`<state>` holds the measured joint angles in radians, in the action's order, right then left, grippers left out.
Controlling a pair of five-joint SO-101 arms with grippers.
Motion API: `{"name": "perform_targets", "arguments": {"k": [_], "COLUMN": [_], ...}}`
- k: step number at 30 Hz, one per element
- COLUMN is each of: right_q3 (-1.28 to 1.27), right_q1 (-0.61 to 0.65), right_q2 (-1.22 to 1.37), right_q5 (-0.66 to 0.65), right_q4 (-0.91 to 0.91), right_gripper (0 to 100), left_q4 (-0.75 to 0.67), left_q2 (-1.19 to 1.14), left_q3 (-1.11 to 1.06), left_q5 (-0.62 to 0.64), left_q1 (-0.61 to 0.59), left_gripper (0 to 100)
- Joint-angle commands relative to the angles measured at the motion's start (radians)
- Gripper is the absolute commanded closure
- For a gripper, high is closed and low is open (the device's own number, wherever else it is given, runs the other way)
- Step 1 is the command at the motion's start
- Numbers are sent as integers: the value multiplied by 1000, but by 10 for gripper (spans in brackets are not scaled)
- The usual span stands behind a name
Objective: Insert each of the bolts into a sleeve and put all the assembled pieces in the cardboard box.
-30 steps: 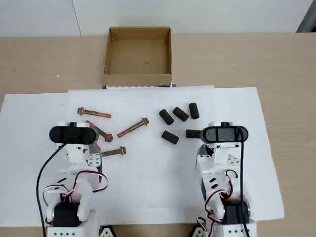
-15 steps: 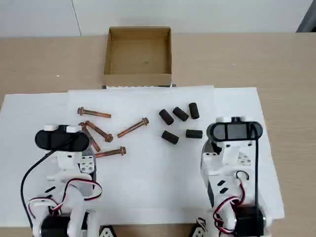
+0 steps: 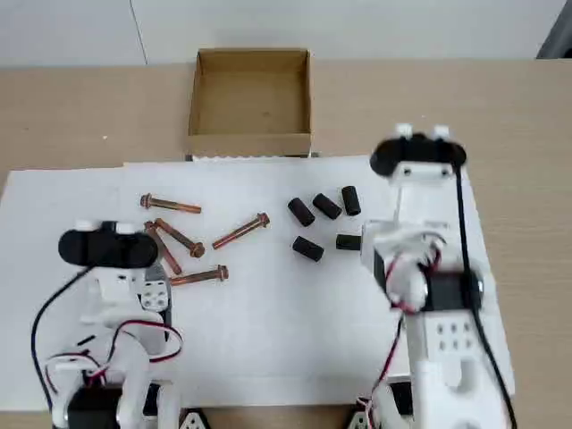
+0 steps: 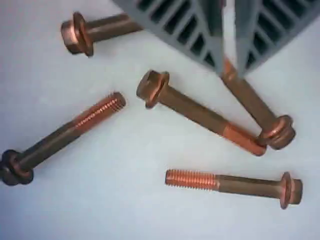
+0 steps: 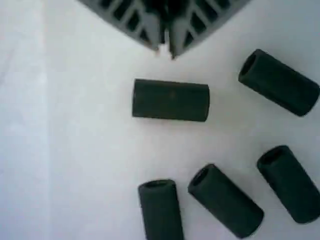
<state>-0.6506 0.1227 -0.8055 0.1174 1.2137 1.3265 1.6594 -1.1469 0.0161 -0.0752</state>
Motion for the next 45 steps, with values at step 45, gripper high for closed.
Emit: {"name": "perform_targets", "arguments": {"k": [45], "right_q3": [1063], "right_q1": [84], "right_q2": [1257], "right_q5": [-195], "right_q4": [288], "right_gripper": [872], "left_q4": [58], "left_q2": [-1217], "left_q3": [685], "left_q5": [-209], "left_q1": [-5], "left_gripper": [892]}}
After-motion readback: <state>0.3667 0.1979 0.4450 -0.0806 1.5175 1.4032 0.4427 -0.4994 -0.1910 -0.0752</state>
